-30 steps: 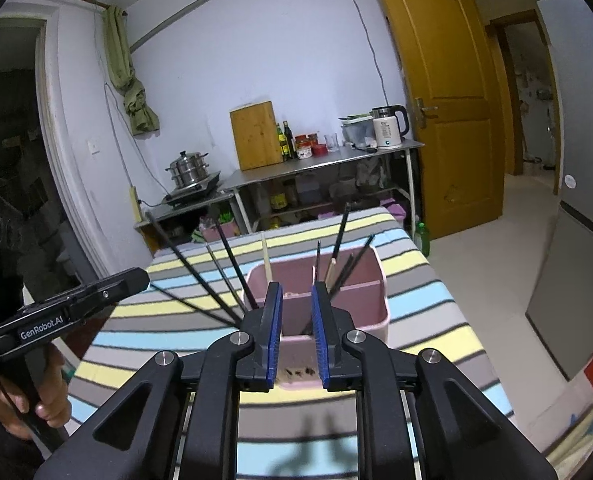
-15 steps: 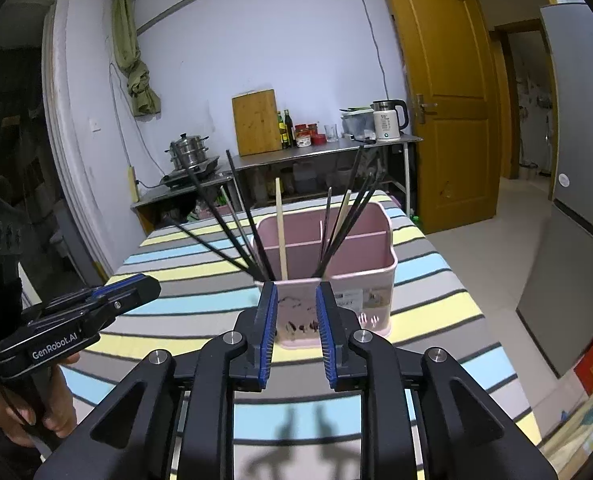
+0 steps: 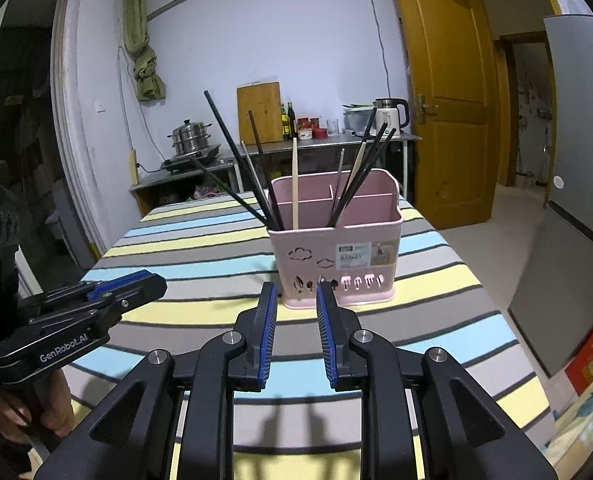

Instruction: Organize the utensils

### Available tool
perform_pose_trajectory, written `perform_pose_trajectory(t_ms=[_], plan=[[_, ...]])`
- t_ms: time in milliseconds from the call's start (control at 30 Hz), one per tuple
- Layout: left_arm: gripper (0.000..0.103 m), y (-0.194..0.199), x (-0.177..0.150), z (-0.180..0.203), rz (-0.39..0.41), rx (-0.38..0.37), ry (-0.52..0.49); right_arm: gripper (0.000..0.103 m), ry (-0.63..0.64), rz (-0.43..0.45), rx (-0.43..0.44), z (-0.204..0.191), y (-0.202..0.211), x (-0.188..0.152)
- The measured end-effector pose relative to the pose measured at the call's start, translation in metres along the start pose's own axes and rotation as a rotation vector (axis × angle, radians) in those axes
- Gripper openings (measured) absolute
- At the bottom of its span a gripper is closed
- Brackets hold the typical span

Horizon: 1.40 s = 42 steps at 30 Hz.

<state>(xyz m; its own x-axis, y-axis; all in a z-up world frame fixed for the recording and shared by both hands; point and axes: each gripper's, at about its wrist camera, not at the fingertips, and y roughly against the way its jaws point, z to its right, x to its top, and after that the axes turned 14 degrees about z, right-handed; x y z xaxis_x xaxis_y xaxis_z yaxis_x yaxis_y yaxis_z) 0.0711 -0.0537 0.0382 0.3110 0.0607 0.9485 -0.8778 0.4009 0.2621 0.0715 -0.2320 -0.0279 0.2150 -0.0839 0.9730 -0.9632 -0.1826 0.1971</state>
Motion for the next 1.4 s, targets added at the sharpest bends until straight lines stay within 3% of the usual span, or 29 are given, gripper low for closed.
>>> perform_pose_trajectory(t_ms=[1400], plan=[[0.019, -0.001, -0.011, 0.009, -0.003, 0.053, -0.034, 0.021, 0.005, 0.007, -0.036, 0.004, 0.007, -0.012]])
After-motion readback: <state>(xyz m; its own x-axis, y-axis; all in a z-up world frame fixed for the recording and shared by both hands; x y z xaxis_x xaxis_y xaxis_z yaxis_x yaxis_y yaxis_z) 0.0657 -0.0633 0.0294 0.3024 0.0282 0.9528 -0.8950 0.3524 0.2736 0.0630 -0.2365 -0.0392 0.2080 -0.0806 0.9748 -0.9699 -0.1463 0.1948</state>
